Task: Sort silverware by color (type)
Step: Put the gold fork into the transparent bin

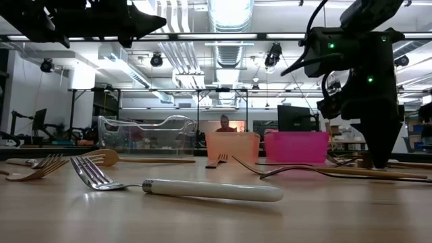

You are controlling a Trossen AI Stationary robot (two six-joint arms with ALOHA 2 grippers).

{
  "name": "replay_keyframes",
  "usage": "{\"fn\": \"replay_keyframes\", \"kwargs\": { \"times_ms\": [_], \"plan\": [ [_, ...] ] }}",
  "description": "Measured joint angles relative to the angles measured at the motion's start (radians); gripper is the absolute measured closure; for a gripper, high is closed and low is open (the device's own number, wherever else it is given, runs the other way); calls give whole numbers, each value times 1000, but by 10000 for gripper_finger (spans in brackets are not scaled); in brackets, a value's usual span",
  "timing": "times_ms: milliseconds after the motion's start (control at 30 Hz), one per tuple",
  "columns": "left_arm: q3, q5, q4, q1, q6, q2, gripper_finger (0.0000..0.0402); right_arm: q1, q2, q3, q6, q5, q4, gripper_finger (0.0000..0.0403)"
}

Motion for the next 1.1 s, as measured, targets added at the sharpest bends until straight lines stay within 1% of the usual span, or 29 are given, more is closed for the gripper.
{"fn": "replay_keyframes", "kwargs": {
  "times_ms": [200,400,733,900,1100],
  "plan": [
    [0,0,0,0,0,0,380,0,-4,-30,1,-1,49,295],
    [0,0,-1,0,0,0,380,0,-5,-47,-1,7,70,307],
    [0,0,-1,0,0,0,380,1,-3,-48,-7,14,81,351],
    [0,0,-2,0,0,0,380,0,-2,-49,-8,16,88,384],
    [0,0,-2,0,0,0,380,0,-4,-49,-19,16,90,392]
  ]
}}
